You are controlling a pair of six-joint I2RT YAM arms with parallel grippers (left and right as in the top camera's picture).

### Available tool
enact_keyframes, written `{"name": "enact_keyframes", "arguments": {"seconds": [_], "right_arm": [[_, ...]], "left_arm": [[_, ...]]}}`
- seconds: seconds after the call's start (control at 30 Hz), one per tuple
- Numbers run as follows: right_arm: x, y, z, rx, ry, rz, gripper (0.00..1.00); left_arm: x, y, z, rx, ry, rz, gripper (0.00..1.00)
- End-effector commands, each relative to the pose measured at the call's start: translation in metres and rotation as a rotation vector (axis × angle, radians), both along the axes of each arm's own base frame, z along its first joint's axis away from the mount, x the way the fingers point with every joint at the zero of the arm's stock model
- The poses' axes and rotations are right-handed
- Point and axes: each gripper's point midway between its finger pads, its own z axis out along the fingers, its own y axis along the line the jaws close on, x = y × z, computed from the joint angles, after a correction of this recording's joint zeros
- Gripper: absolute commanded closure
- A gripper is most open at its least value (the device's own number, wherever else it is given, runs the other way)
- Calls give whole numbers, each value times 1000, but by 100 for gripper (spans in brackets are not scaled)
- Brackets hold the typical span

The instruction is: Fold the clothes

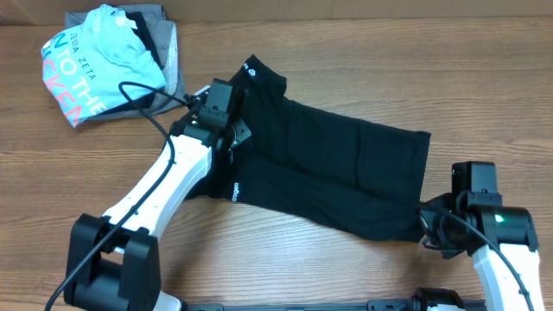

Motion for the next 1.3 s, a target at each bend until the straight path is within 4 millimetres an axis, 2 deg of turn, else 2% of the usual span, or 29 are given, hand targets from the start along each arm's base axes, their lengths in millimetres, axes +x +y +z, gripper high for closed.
{"name": "enact_keyframes", "arguments": {"seconds": [0.0, 0.03, 0.1, 0.17, 0.2, 0.27, 0.33, 0.4, 0.43, 0.47, 0.5, 0.6, 0.63, 0.7, 0.73, 0.83, 0.93, 1.03, 1.27], "right_arm": [[3, -4, -7, -16, 28, -41, 96], [4, -6, -9, -23, 39, -43, 96], [8, -9, -13, -39, 55, -44, 93], [10, -9, -17, -40, 66, -43, 85], [12, -9, -19, -40, 71, -42, 83], [14, -9, -21, -40, 74, -35, 71], [19, -10, -19, -46, 60, -6, 57], [25, -10, -15, -57, 38, 48, 19], [29, -11, -12, -64, 24, 82, 7], [32, -11, -9, -72, 13, 115, 1], [34, -11, -6, -76, 6, 131, 0], [40, -5, -5, -49, -22, 179, 0], [41, -2, -5, -33, -26, 184, 5], [42, 2, -9, -12, -18, 188, 21], [41, 2, -14, -8, -2, 188, 32], [39, 4, -25, 7, 26, 190, 42], [40, 10, -38, 45, 58, 209, 56], [42, 18, -48, 99, 87, 230, 61], [40, 20, -70, 127, 177, 248, 65]], "left_arm": [[15, 6, 1, 47, -40, -18, 90], [16, 6, 2, 49, -47, -22, 83], [19, 5, 3, 60, -56, -46, 46], [19, 4, 5, 86, -60, -97, 15], [18, 4, 5, 101, -56, -125, 10], [13, 5, 7, 120, -31, -154, 4], [4, 8, 13, 128, 5, -156, 3], [-5, 11, 20, 138, 45, -159, 3], [-11, 13, 23, 142, 70, -164, 6], [-16, 12, 24, 142, 92, -187, 9], [-21, 10, 24, 139, 114, -221, 16], [-38, 2, 15, 106, 189, -289, 28], [-43, 1, 10, 99, 214, -303, 30], [-53, 2, 0, 98, 263, -322, 35], [-59, 2, -8, 91, 301, -327, 45], [-66, -1, -21, 78, 357, -348, 58], [-70, -4, -38, 69, 411, -387, 64], [-74, 0, -60, 76, 480, -388, 71], [-82, 18, -98, 64, 611, -341, 73]]}}
